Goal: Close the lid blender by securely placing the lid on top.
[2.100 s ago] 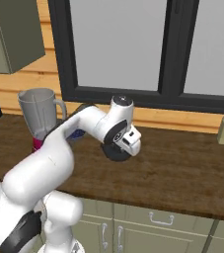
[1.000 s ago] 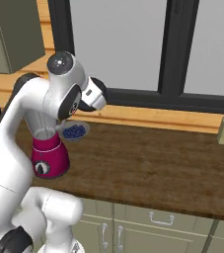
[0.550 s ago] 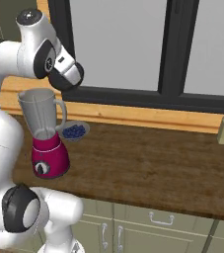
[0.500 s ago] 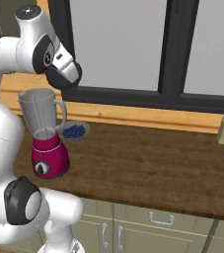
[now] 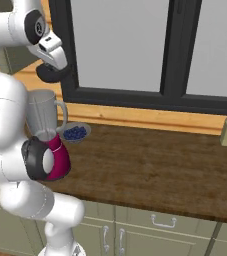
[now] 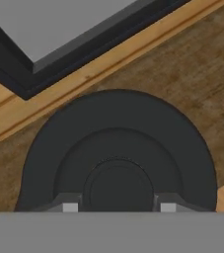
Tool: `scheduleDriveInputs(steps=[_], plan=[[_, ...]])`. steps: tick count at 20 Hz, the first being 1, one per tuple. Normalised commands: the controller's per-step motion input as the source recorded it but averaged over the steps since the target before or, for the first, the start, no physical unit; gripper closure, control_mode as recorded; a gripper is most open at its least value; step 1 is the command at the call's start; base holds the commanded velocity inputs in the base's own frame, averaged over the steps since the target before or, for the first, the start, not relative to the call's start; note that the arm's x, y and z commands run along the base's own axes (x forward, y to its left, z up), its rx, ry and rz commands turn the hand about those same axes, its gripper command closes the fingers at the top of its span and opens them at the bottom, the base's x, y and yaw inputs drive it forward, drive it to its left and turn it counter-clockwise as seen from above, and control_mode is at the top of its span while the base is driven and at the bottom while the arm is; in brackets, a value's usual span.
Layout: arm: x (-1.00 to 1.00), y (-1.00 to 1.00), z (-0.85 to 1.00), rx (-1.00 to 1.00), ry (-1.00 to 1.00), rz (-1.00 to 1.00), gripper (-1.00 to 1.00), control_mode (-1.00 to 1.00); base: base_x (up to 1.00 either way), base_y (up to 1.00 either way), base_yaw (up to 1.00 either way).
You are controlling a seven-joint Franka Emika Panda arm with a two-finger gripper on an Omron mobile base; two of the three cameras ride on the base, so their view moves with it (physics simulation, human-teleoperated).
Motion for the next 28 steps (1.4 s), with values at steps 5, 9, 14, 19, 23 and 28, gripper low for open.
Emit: scheduleDriveInputs(steps=[5, 9, 14, 19, 23, 28], plan=[[0.0, 0.23, -0.14, 0.0, 0.0, 0.03, 1.0, -1.0, 0.0, 0.0, 0.0], [0.0, 0.48, -0.16, 0.0, 0.0, 0.03, 1.0, -1.0, 0.0, 0.0, 0.0], [-0.03, 0.54, -0.23, 0.0, 0.0, 0.06, 1.0, -1.0, 0.0, 0.0, 0.0], [0.0, 0.27, -0.36, 0.0, 0.0, 0.05, 1.0, -1.0, 0.0, 0.0, 0.0], [0.0, 0.01, -0.34, 0.0, 0.0, 0.09, 1.0, -1.0, 0.0, 0.0, 0.0], [0.0, -0.03, -0.26, 0.0, 0.0, 0.07, 1.0, -1.0, 0.0, 0.0, 0.0]])
